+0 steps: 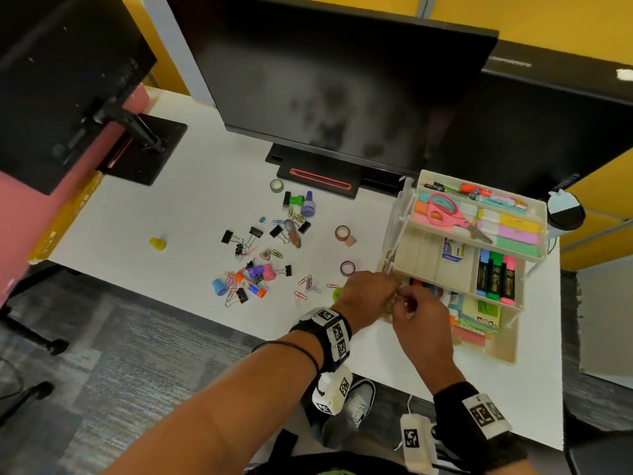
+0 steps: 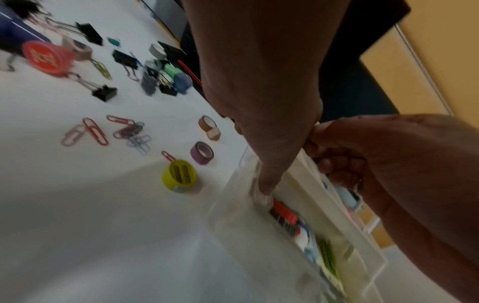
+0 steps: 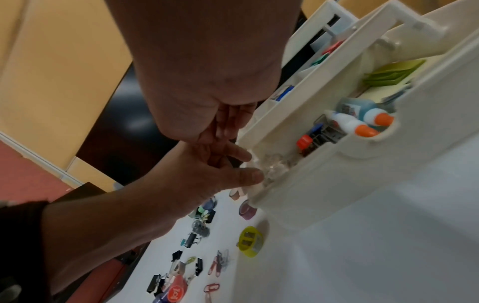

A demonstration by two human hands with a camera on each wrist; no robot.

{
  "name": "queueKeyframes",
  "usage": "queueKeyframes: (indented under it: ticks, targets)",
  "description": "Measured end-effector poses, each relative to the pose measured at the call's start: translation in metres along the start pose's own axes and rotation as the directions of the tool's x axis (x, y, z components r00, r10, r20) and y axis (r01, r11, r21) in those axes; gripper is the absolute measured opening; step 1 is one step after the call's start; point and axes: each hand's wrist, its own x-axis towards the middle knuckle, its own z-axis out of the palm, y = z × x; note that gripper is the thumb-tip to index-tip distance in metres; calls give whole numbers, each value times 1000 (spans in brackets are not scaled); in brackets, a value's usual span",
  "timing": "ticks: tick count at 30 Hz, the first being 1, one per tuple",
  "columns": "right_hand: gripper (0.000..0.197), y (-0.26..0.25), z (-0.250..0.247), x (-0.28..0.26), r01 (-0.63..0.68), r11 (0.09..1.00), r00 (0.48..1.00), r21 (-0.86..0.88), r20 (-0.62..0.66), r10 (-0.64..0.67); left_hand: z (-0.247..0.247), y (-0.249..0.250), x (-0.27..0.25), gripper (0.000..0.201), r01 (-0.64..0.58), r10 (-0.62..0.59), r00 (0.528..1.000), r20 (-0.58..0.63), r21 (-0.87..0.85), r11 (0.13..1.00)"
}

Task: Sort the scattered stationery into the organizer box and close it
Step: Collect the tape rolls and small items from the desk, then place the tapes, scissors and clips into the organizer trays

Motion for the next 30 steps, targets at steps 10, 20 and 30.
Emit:
queueKeyframes:
  ticks: [10, 20, 30]
  targets:
    - [16, -68, 38, 48, 177, 984, 983, 4, 48, -177, -48, -85, -56, 21, 154, -247, 944, -219, -372, 915]
    - [36, -65, 136, 131, 149, 857, 915, -494, 397, 70, -51, -203, -145, 14, 456, -540, 836, -94, -427, 781]
    - [19, -74, 170, 124, 310, 688, 936, -656, 339, -98, -43, -278, -188, 20, 574, -629, 777, 5, -414, 706]
